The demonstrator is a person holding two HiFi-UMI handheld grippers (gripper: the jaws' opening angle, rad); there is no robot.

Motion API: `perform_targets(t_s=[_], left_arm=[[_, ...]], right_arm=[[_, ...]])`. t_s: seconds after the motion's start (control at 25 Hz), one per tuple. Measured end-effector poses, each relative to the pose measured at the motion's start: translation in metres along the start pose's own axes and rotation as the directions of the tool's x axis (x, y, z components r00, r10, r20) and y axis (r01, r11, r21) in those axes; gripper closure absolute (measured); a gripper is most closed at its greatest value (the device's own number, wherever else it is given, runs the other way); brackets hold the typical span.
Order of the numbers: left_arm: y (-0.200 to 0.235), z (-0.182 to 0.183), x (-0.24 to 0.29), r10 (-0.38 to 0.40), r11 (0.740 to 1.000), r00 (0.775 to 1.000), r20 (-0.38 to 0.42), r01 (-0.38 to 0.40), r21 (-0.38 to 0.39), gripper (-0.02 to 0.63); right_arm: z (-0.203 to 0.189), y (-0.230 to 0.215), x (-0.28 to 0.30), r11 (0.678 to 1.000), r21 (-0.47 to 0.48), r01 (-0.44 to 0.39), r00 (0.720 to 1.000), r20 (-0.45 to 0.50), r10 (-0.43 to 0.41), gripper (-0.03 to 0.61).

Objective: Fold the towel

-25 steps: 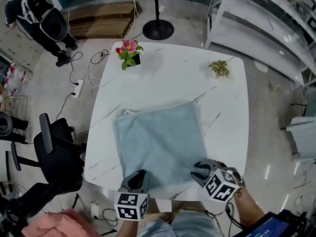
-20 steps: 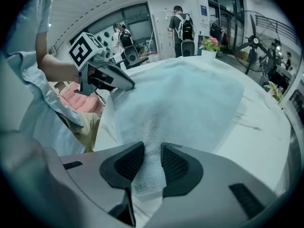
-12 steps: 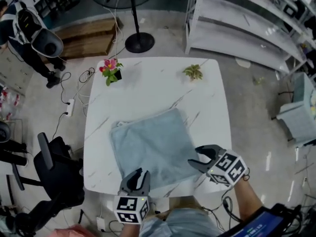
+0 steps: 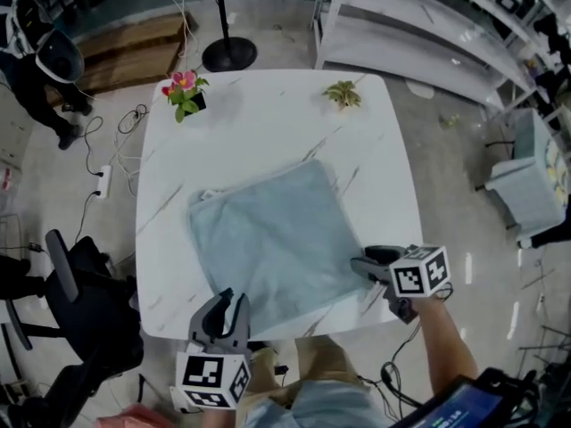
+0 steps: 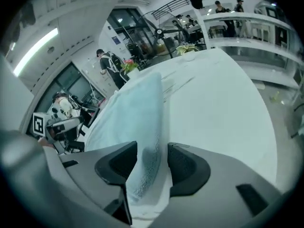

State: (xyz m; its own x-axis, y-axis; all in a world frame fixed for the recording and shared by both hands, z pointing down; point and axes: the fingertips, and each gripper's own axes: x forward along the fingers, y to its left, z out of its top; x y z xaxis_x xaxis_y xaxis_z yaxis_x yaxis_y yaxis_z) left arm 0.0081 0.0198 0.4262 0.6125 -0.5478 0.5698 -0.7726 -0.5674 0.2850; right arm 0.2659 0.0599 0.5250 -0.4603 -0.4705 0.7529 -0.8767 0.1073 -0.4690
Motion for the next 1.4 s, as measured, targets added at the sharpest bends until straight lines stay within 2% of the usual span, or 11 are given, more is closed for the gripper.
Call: perform_targets(t_s=[0.08, 0.12, 0.16, 0.28, 0.4, 0.56, 0.68, 0.8, 1.12, 1.24, 1.4], left_arm=[[0.004, -0.01, -0.006, -0.009, 1.0, 1.0, 0.001, 0.009, -0.005, 0.526], [0.007, -0.015, -0.009, -0.013, 1.0, 1.0, 0.002, 0.013, -0.008, 0.529], [0.011, -0.021, -0.012, -0.016, 1.0, 1.0, 0.0, 0.016, -0.011, 0.531], [0.017, -0.031, -0.029, -0.02, 0.999, 1.0, 0.0, 0.02, -0.026, 0.535], [0.022, -0.024, -0.055, -0.019, 0.999, 0.999, 0.035, 0.02, -0.035, 0.535], [0.032, -0.011, -0.091, -0.014, 0.999, 0.995, 0.104, 0.017, -0.032, 0.537], [0.043, -0.003, -0.119, -0.001, 0.999, 0.986, 0.168, 0.007, -0.036, 0.538], [0.056, 0.002, -0.143, 0.029, 0.999, 0.974, 0.227, -0.018, -0.05, 0.538], [0.088, -0.037, -0.184, 0.076, 0.993, 0.972, 0.221, -0.053, -0.11, 0.54], [0.093, -0.053, -0.183, 0.087, 0.989, 0.978, 0.188, -0.062, -0.135, 0.54], [0.092, -0.063, -0.169, 0.081, 0.986, 0.985, 0.149, -0.057, -0.158, 0.54]], right_arm=[[0.002, -0.004, 0.001, 0.998, 0.059, 0.001, 1.0, 0.012, -0.002, 0.406], [0.002, -0.003, 0.005, 0.996, 0.086, -0.01, 1.0, 0.009, 0.01, 0.496], [0.002, 0.0, 0.009, 0.994, 0.106, -0.029, 1.0, 0.01, 0.028, 0.538], [0.011, 0.016, 0.006, 0.994, 0.107, -0.036, 0.998, 0.056, 0.03, 0.546], [0.035, 0.046, -0.016, 0.999, 0.047, 0.007, 0.991, 0.13, -0.013, 0.548], [0.081, 0.12, -0.029, 0.986, -0.16, 0.042, 0.982, 0.188, -0.011, 0.548], [0.105, 0.184, -0.025, 0.944, -0.326, 0.052, 0.981, 0.194, 0.013, 0.548], [0.11, 0.241, -0.004, 0.872, -0.486, 0.051, 0.986, 0.162, 0.032, 0.548], [0.034, 0.302, 0.081, 0.734, -0.679, -0.004, 1.0, -0.014, -0.007, 0.548], [0.01, 0.298, 0.11, 0.711, -0.702, -0.036, 0.997, -0.072, -0.021, 0.548], [-0.002, 0.289, 0.133, 0.71, -0.7, -0.078, 0.991, -0.129, -0.019, 0.548]])
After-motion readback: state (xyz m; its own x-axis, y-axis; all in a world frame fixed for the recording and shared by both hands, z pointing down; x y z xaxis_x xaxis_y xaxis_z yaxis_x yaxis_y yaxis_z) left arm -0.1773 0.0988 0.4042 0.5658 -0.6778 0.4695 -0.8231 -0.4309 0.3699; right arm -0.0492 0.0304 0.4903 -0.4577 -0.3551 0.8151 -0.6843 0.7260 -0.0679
